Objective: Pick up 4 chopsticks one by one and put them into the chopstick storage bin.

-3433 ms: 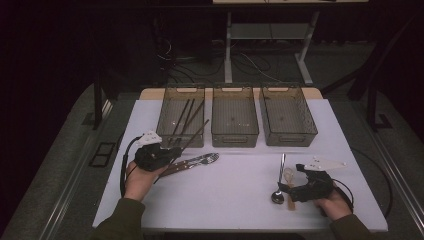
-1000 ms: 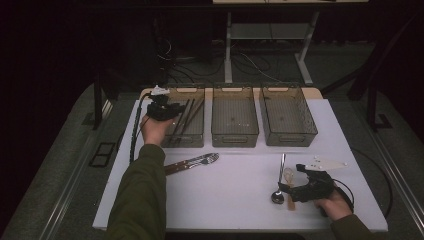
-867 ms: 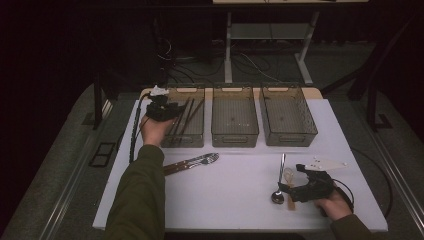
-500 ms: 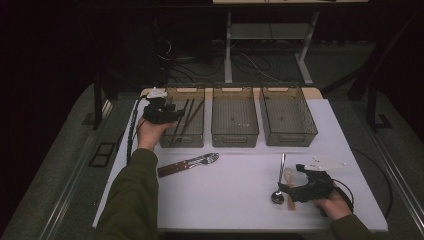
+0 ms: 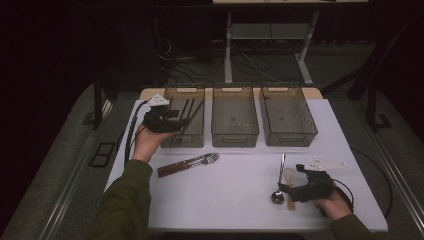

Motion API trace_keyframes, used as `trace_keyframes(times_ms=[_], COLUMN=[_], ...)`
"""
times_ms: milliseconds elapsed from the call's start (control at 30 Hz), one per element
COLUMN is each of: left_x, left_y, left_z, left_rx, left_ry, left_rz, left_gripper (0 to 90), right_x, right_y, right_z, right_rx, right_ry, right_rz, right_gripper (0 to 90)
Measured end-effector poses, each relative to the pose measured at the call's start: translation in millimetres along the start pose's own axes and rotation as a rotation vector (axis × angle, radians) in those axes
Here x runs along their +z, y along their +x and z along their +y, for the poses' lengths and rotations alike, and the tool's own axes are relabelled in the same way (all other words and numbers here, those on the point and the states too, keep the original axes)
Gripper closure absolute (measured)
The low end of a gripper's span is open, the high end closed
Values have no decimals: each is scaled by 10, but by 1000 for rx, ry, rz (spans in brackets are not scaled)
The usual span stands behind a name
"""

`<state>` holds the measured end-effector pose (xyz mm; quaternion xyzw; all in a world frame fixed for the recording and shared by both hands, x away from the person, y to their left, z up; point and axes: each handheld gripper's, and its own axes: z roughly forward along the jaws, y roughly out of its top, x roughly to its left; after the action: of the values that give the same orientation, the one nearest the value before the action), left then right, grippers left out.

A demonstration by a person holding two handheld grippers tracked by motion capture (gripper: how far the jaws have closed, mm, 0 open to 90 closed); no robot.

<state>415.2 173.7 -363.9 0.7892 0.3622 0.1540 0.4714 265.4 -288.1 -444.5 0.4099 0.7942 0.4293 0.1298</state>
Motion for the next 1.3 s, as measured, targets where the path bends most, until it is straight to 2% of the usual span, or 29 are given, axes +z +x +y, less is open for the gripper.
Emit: trace_keyframes(times_ms=[67,500,867,1200,1300], left_x=[-20,-161,-323,-424,-445], left_y=[-68,-483,-681,-786,-807], left_z=[-22,-250,-525,-788,-867], left_rx=[10,74,93,101,93], left_ry=[0,13,13,-2,-8], left_rz=[-22,-83,-100,-102,-115], left_gripper=[348,267,209,150,134], right_x=[-2,-4,-12,-16,-12], right_y=[0,1,5,5,-2], right_z=[0,0,-1,5,8], right_rx=[0,1,-4,-10,-16], right_ry=[0,-1,-6,-14,-7], right_rz=[0,0,-1,1,-2], right_gripper=[2,2,2,2,2])
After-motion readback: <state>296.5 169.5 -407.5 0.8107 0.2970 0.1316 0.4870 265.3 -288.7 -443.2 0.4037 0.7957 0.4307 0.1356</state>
